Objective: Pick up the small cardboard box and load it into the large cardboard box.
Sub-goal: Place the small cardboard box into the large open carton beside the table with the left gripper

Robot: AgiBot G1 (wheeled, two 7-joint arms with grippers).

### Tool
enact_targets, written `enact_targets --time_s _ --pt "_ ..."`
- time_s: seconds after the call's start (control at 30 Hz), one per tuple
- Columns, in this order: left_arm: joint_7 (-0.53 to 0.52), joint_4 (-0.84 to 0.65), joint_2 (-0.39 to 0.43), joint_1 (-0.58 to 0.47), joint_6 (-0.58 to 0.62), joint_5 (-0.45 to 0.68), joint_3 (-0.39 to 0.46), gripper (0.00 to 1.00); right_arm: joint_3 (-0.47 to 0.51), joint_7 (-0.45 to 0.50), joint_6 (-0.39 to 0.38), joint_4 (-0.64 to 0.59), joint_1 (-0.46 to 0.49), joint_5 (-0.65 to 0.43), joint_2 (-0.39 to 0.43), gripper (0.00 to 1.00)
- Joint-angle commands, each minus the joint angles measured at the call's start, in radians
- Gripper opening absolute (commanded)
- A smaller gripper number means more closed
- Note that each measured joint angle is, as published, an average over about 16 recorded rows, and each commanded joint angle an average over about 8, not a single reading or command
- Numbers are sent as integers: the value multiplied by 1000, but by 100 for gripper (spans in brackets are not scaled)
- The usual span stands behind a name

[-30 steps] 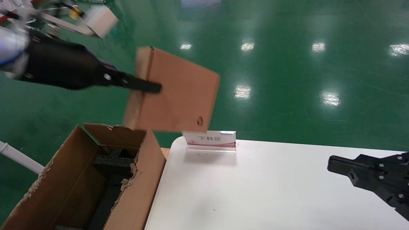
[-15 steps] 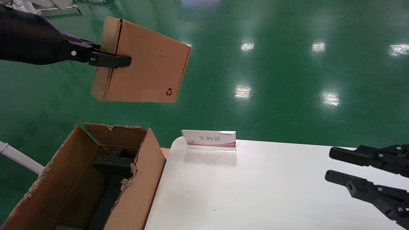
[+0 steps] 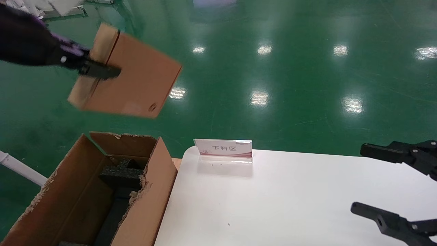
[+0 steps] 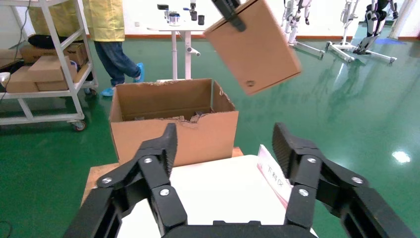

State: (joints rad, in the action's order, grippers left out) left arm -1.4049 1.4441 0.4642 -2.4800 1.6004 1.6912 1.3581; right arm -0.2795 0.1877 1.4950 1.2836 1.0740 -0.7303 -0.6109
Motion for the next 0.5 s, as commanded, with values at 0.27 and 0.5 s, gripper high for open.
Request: enact_targets --time_s 0.27,0.5 --pt "-83 -61 101 -158 107 23 283 0 0 0 0 0 0 0 0 100" --pt "-141 -159 181 -239 127 -48 524 0 0 0 0 0 0 0 0 100"
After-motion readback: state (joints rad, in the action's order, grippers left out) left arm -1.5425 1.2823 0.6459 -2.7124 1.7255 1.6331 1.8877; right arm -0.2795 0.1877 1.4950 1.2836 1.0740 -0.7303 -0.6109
